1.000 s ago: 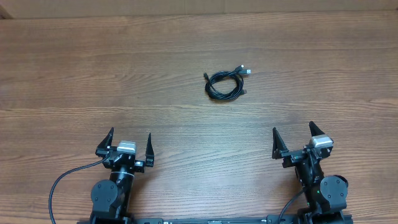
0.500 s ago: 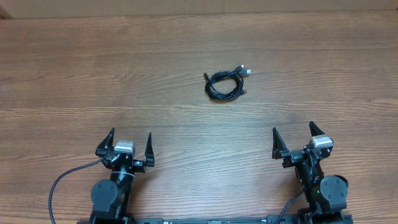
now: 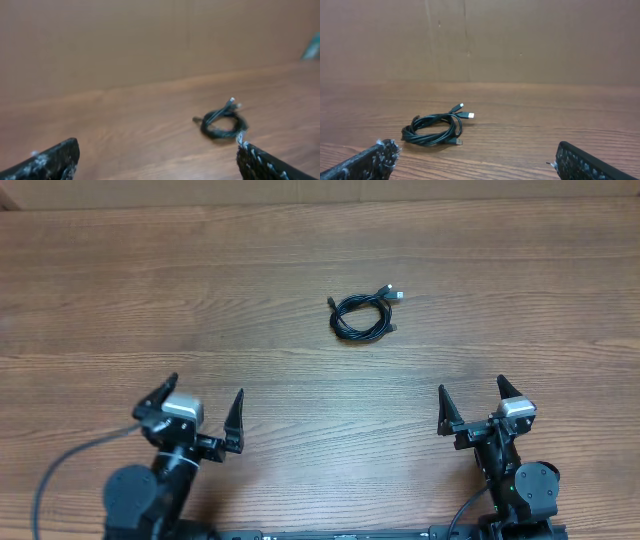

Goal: Untangle cables
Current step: 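Raise the left arm and move its gripper left of the black cable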

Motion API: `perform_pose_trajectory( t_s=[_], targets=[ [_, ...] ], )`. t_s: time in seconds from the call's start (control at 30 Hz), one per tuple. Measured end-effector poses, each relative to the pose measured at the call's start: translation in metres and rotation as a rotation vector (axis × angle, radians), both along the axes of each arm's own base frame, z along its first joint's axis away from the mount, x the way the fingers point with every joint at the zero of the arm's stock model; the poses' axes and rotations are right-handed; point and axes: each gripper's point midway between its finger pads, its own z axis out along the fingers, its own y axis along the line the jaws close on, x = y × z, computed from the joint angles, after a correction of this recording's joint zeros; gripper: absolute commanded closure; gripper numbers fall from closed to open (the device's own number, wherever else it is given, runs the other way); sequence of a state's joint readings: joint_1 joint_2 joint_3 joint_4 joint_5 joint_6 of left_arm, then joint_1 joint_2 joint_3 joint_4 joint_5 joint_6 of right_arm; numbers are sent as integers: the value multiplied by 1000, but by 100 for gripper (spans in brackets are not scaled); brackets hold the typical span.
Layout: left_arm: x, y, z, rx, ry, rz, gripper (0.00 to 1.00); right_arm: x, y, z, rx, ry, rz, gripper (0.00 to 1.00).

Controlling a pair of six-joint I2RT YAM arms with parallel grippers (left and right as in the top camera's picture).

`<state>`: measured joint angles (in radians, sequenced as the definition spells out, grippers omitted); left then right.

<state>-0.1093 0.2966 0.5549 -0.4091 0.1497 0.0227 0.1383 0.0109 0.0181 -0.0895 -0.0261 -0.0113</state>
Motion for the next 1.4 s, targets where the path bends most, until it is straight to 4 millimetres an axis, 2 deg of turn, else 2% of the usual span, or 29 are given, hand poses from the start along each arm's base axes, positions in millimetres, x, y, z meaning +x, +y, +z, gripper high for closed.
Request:
perform_pose_trajectory(
  t_s=[0.07, 0.17, 0.37, 0.5, 0.63, 0.93, 0.97, 1.0, 1.03, 1.4],
  targets=[
    [5, -6, 14, 6, 50, -33, 0, 0, 0, 0, -1, 1, 0, 0],
    [17, -16, 19, 8, 193, -80, 1, 0, 0, 0, -1, 0, 0, 0],
    [41, -30, 4, 5, 518, -143, 0, 0, 0, 0, 0, 0, 0, 0],
    [60, -36, -21, -10, 684, -156, 0, 0, 0, 0, 0, 0, 0, 0],
    [73, -44, -61, -85, 872, -151, 0, 0, 0, 0, 0, 0, 0, 0],
    [88, -56, -111, -275, 1111, -65, 0, 0, 0, 0, 0, 0, 0, 0],
    [90, -57, -115, -290, 1128, -56, 32, 0, 0, 0, -1, 0, 0, 0],
    [91, -57, -119, -304, 1147, -43, 70, 0, 0, 0, 0, 0, 0, 0],
    [91, -57, -123, -314, 1165, -35, 96, 0, 0, 0, 0, 0, 0, 0],
    [89, -68, -144, -387, 1279, 0, 95, 0, 0, 0, 0, 0, 0, 0]
  ],
)
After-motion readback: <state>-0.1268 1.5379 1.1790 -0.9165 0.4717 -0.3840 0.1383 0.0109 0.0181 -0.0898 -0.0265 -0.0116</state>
